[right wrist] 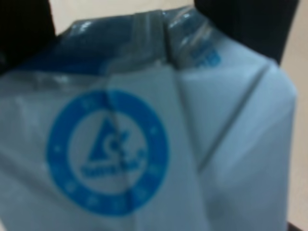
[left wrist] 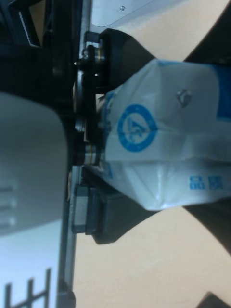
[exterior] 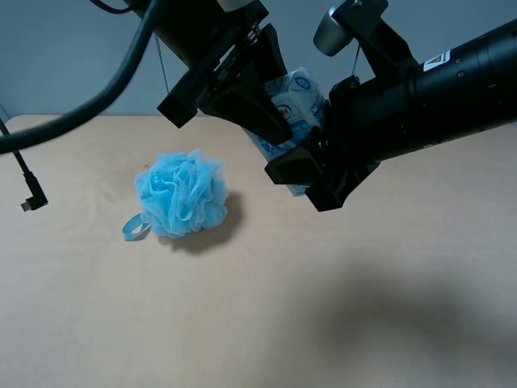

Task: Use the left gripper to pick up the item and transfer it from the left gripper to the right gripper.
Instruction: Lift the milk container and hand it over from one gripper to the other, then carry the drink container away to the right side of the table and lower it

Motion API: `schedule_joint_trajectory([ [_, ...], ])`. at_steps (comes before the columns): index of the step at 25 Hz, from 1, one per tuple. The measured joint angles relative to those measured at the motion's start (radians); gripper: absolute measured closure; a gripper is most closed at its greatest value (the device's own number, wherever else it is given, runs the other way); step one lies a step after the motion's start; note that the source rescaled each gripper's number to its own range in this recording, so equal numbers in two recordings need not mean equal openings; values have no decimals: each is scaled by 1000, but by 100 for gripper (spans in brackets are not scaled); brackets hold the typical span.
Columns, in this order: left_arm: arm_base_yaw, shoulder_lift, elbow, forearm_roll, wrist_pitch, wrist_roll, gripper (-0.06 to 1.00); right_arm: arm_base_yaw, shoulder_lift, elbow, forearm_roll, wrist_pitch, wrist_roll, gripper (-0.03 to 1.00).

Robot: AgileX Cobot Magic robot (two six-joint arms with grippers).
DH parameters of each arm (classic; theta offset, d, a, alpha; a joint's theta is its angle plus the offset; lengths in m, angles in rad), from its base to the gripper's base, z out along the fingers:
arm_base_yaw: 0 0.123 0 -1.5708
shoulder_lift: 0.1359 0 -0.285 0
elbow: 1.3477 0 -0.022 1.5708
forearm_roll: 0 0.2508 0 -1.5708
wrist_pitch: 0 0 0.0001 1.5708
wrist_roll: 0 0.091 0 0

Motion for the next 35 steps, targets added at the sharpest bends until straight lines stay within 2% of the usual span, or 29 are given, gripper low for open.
schedule_joint_trajectory([
  [4,0,0,0,1,-3,4,92,0,0,0,-4,-9,-2,94],
  [5,0,0,0,-3,-4,4,82,0,0,0,-4,-13,0,95],
  [6,0,0,0,-14,-2,2,64,0,1,0,-5,-19,4,96],
  [7,0,0,0,-22,0,1,42,0,3,0,-8,-29,5,96],
  [9,0,-1,0,-30,4,-1,14,0,8,0,-9,-41,7,96],
  [10,0,-2,0,-30,5,0,6,0,8,0,-9,-42,7,96],
  [12,0,-7,0,-30,6,0,-1,0,8,0,-9,-45,7,96],
  [16,0,-9,0,-30,7,0,-5,0,8,0,-9,-46,7,96],
  [23,0,-17,0,-55,7,-20,-6,0,8,0,-9,-47,7,96],
  [28,1,-72,0,42,5,-35,-6,0,8,0,-9,-47,7,96],
  [35,57,-184,0,173,9,-188,-4,0,8,0,-10,-47,7,96],
])
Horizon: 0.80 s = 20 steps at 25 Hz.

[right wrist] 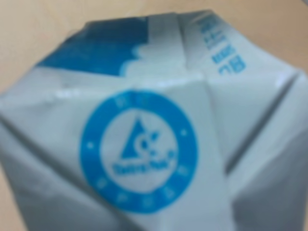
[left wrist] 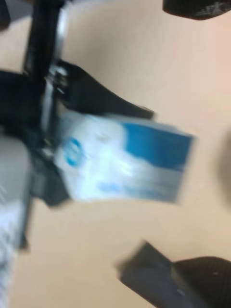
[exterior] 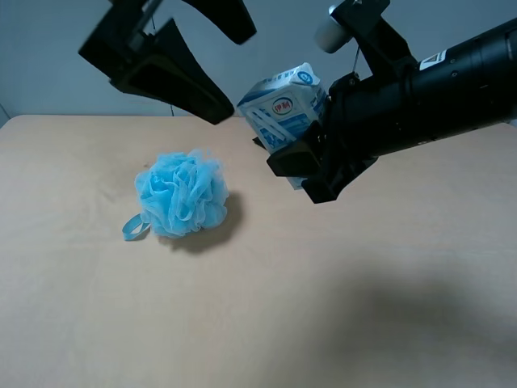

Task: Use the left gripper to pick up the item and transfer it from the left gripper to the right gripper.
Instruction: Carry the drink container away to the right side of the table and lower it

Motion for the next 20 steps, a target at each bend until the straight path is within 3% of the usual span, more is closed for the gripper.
schedule_joint_trajectory([
  [6,64,-131,0,110,15,-202,-3,0,0,0,-5,0,0,96],
  [12,74,-263,-1,264,97,-499,-3,0,0,0,-20,2,0,96],
  [16,74,-347,14,318,97,-689,-3,0,0,0,-21,9,0,96],
  [20,74,-464,114,344,97,-822,-3,0,0,0,-22,29,0,96],
])
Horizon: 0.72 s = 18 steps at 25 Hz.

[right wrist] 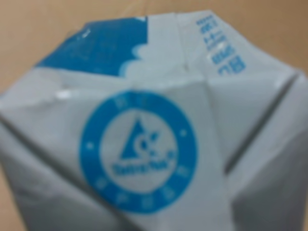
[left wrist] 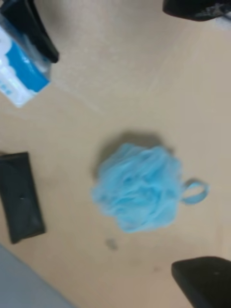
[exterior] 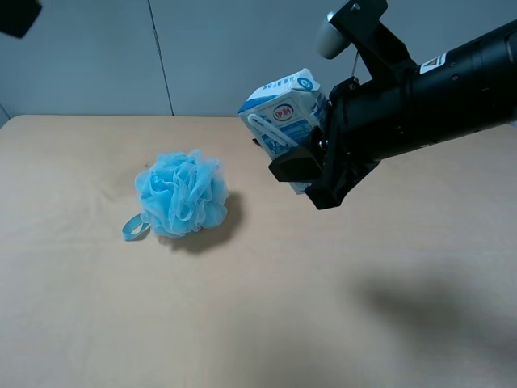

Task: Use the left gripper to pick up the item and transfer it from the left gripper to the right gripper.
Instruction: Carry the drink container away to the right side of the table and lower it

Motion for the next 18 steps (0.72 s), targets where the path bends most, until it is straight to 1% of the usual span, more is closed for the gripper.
schedule_joint_trajectory([
  [3,0,-108,110,7,0,-52,-3,0,0,0,0,7,0,96],
  [10,0,-395,378,8,0,-133,-3,0,0,0,-1,7,4,96],
  [15,0,-607,545,8,0,-187,-3,0,0,0,-1,8,4,96],
  [18,0,-721,635,18,0,-239,-3,0,0,0,0,8,19,96],
])
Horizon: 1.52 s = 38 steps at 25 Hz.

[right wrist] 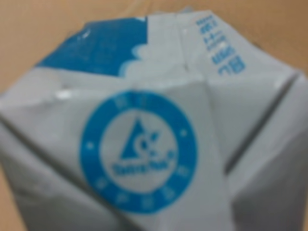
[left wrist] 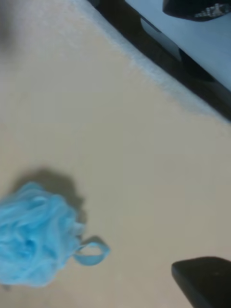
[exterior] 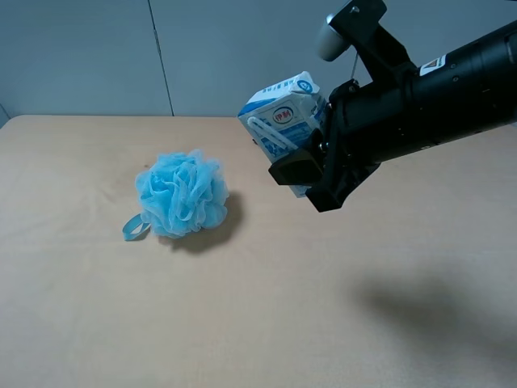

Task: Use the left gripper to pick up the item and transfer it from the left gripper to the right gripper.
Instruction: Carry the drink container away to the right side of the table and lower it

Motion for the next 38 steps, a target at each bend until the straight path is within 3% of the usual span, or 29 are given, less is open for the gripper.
schedule_joint_trajectory([
  [5,0,-159,133,97,0,-141,-3,0,0,0,0,1,31,96],
  [10,0,-244,208,170,-4,-205,-3,0,0,0,0,1,38,96],
  [16,0,-261,251,174,-100,-211,-3,0,0,0,0,1,43,96],
  [28,8,-261,252,174,-104,-211,-3,0,0,0,1,0,49,96],
  [32,118,-261,252,174,-104,-211,-3,0,0,0,1,-2,52,96],
  [38,426,-264,252,174,-104,-211,-3,0,0,0,1,-4,69,96],
])
